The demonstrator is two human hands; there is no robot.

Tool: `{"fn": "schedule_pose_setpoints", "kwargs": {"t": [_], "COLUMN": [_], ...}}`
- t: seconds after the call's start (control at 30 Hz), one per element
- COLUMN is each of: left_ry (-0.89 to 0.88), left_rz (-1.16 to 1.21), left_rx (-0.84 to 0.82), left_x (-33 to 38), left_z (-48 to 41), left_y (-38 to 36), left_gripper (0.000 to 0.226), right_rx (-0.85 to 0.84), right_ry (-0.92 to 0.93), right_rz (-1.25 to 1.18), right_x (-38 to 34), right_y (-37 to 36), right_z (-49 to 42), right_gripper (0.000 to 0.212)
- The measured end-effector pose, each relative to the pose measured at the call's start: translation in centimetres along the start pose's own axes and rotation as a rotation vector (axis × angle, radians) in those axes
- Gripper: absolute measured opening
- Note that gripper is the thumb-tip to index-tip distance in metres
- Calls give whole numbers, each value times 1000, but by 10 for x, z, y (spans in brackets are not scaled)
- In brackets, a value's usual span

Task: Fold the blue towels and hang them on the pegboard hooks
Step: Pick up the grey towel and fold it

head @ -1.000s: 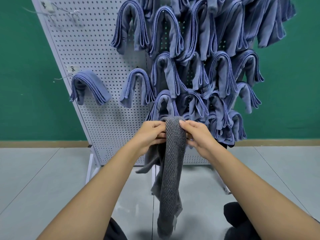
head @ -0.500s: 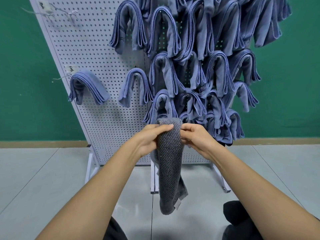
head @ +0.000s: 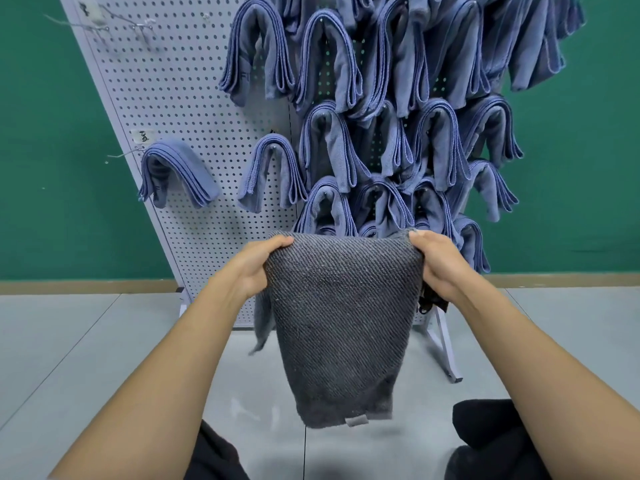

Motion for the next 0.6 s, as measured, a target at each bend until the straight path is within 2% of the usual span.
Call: {"fn": "schedule_pose_setpoints", "kwargs": {"t": [0.1, 0.23, 0.43, 0.5, 0.6], "left_ry": [13, 68, 13, -1, -34], "left_rz": [6, -38, -108, -103, -62], "left_rx": [-7, 107, 308, 318, 323], "left_x": [0, -2, -4, -4, -5], "left_z": [0, 2, 4, 5, 4], "left_y": [14, 37, 70, 77, 83], "left_gripper": [15, 24, 12, 8, 5], "right_rx": [5, 56, 155, 137, 55], "right_ry": [-15, -37, -79, -88, -103], "right_rz": [50, 29, 149, 205, 112], "right_x": [2, 6, 10, 14, 19], "right_y": [4, 12, 24, 25, 21], "right_z": [2, -7, -17, -18, -13], "right_gripper": [31, 26, 35, 33, 28]}}
Point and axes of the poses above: each hand's wrist, its own z-axis away from the middle knuckle, its own y-axis out of the back of the hand, x = y × z, the point moved 2 cm from there along -z, towards the middle knuckle, and after that the axes turned 5 degrees about -y, right-handed, at the moved point
